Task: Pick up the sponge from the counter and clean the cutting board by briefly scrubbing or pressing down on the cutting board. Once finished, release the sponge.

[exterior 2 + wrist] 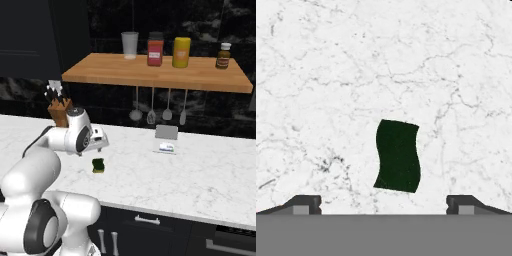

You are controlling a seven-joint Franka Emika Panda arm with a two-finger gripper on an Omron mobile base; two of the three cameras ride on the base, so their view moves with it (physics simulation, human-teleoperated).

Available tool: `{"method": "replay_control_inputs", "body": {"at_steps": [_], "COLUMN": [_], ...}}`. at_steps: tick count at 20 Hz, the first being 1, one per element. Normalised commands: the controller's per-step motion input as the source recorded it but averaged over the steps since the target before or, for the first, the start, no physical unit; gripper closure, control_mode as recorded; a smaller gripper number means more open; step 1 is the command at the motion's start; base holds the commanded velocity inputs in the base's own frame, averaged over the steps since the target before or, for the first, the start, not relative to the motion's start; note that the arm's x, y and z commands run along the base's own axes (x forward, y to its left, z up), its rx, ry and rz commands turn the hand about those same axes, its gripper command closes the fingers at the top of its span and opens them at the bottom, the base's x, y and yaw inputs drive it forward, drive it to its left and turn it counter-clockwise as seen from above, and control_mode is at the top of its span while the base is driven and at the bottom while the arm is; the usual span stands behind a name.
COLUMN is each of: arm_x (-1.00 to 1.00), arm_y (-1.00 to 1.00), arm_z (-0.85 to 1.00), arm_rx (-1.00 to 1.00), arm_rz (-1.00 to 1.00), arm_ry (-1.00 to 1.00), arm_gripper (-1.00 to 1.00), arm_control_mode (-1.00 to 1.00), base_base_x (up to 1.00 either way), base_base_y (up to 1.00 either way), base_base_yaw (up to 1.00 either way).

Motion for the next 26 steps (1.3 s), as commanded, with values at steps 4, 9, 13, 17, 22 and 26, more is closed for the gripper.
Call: {"method": "replay_control_inputs", "body": {"at_steps": [4, 9, 13, 17, 22, 26], "arm_x": [0.19, 0.07, 0.0, 0.06, 0.34, 0.38], "arm_y": [-0.11, 0.0, 0.0, 0.0, -0.12, 0.0], "arm_z": [-0.25, -0.36, -0.39, -0.39, -0.37, -0.24], "arm_rx": [0.0, 0.0, 0.0, 0.0, 0.0, 0.0], "arm_rz": [0.0, 0.0, 0.0, 0.0, 0.0, 0.0], "arm_ry": [0.0, 0.0, 0.0, 0.0, 0.0, 0.03], "arm_gripper": [-1.0, -1.0, -1.0, -1.0, -1.0, -1.0], "arm_control_mode": [-1.0, -1.0, -1.0, -1.0, -1.0, -1.0], "base_base_x": [0.0, 0.0, 0.0, 0.0, 0.0, 0.0], "base_base_y": [0.0, 0.0, 0.0, 0.0, 0.0, 0.0], "base_base_yaw": [0.0, 0.0, 0.0, 0.0, 0.0, 0.0]}}
